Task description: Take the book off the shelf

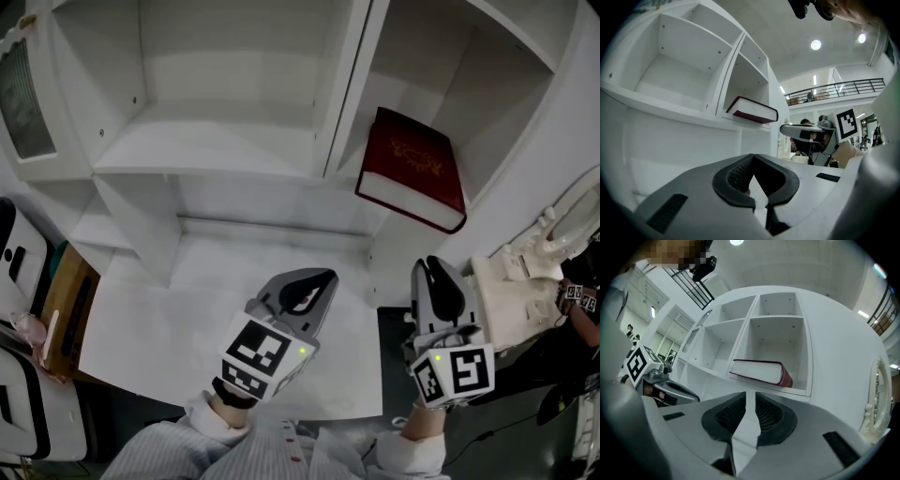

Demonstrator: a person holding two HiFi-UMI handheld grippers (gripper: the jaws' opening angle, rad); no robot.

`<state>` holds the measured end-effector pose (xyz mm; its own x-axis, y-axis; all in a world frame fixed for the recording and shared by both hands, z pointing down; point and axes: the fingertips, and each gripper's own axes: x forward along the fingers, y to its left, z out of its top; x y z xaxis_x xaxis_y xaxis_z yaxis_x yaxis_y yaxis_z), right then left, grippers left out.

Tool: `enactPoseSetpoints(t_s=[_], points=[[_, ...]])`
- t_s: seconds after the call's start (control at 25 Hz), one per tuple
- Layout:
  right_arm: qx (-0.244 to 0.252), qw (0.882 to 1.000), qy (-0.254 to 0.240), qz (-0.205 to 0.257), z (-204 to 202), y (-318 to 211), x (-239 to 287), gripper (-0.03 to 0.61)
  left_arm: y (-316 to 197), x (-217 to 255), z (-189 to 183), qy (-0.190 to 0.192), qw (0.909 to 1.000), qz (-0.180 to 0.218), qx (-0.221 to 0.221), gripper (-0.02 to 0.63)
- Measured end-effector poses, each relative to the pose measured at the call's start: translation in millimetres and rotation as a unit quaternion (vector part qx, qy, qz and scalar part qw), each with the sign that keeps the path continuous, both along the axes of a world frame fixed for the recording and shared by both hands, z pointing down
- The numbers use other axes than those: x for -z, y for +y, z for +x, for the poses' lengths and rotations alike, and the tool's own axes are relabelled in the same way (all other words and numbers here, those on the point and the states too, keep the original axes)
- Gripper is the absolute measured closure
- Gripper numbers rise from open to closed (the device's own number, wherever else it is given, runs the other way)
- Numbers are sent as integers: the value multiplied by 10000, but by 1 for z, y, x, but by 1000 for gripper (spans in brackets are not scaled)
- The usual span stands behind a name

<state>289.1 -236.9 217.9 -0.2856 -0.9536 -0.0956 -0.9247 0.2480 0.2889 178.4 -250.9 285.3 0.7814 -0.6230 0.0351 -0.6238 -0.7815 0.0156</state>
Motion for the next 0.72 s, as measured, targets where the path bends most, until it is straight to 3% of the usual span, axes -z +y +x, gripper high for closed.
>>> enactPoseSetpoints(t_s=[0.2,0.44,0.72], points=[[-267,9984,498,15,9,-7,0,523,-11,-2,-4,37,10000,-76,30,604],[-425,9943,962,153,15,-17,10,415,-22,-8,-10,30,9998,-165,64,604],[-754,9798,1794,457,23,-19,30,365,-31,-14,-17,6,9997,-225,102,604]])
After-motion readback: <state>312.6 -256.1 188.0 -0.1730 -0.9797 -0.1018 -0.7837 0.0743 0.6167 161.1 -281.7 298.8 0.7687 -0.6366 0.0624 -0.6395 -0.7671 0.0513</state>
